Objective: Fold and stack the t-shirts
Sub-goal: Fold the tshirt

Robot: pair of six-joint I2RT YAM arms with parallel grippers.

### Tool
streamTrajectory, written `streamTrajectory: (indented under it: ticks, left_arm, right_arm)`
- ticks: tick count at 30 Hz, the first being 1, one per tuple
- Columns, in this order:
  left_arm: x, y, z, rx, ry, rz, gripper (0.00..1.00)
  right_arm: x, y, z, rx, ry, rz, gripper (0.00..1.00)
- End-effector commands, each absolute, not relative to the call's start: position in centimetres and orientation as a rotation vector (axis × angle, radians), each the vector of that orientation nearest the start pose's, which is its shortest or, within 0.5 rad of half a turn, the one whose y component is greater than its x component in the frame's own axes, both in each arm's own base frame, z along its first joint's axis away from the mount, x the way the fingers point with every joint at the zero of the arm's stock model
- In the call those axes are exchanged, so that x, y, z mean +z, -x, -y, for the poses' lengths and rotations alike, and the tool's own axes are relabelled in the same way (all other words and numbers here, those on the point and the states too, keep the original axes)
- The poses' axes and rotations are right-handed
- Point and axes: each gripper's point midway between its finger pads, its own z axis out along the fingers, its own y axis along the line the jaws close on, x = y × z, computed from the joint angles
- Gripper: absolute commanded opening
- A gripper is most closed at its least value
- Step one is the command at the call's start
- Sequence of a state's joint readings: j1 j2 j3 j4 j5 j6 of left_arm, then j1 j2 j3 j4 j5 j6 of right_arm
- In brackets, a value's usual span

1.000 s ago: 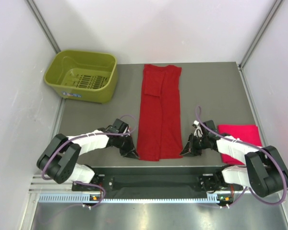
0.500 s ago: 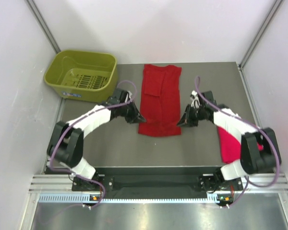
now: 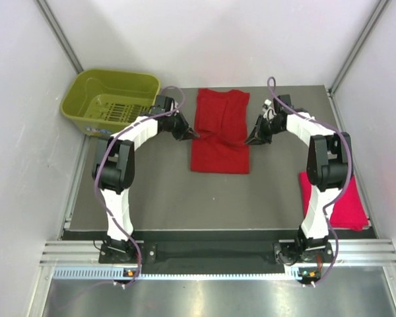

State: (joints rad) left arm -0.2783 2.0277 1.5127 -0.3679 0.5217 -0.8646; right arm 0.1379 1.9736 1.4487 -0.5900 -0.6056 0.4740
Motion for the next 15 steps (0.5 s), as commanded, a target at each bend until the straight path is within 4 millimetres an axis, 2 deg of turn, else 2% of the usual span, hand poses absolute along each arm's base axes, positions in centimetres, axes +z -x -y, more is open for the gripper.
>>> streamTrajectory:
  ticks: [1,7,8,12,13,15]
  left_arm:
    - [11.6,-46.1,24.8,-1.163,0.473,-2.544,0.0]
    - [10.7,-48.1,23.9,-1.172,0.518,-2.537,0.0]
    - [9.9,-48.2,24.1,-1.189,0.528,-2.553,0.0]
    - [9.7,-49.4,24.4,-1.216,0.529,-2.546,0.0]
    - [9.0,-49.4,24.6,-1.224,0.538,-2.561,0.0]
    - [9.0,-49.8,24.5,-1.209,0.534,-2.568,0.0]
  right_arm:
    - [10.3,-42.1,-17.3,1.053,-0.222,-2.675,0.0]
    - [10.1,-44.2,-17.2,1.095,-0.244,-2.664,0.0]
    - [9.9,-44.6,-17.3,1.114,-0.244,-2.663,0.0]
    - [9.5,-45.4,-17.1,1.118,-0.263,-2.664,0.01]
    - [9.6,-45.7,-17.0,1.122,-0.266,-2.66,0.02]
    - [8.8,-45.9,-17.0,1.136,-0.278,-2.671,0.02]
